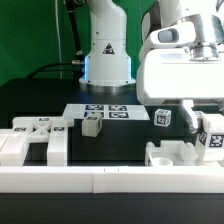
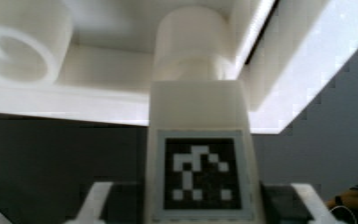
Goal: Assemble chair
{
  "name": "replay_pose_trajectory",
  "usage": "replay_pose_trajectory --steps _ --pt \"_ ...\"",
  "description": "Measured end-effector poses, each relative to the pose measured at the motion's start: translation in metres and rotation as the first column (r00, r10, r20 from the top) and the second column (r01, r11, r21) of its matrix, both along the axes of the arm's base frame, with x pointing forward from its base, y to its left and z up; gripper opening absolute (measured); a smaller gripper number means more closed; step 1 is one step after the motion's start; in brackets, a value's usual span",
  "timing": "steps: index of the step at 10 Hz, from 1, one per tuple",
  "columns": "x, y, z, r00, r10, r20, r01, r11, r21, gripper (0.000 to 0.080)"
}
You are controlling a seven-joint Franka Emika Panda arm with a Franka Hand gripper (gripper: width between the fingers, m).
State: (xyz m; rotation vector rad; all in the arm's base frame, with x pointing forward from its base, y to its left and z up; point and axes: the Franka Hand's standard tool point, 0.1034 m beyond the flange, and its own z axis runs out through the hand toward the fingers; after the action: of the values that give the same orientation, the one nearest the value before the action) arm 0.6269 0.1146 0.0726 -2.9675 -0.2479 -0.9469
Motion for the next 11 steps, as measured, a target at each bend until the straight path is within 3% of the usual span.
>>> replay_pose_trajectory --steps 1,3,11 --pt "0.0 0.0 -0.001 1.0 0.001 -0.004 -0.001 1.0 -0.001 0.0367" --pt "-0.001 0.0 -0.002 1.0 0.004 -0.007 -0.004 1.0 -0.003 0.0617" --pt "0.005 -0.008 0.035 1.0 0.007 -0.028 -0.008 1.0 -0.01 0.0649"
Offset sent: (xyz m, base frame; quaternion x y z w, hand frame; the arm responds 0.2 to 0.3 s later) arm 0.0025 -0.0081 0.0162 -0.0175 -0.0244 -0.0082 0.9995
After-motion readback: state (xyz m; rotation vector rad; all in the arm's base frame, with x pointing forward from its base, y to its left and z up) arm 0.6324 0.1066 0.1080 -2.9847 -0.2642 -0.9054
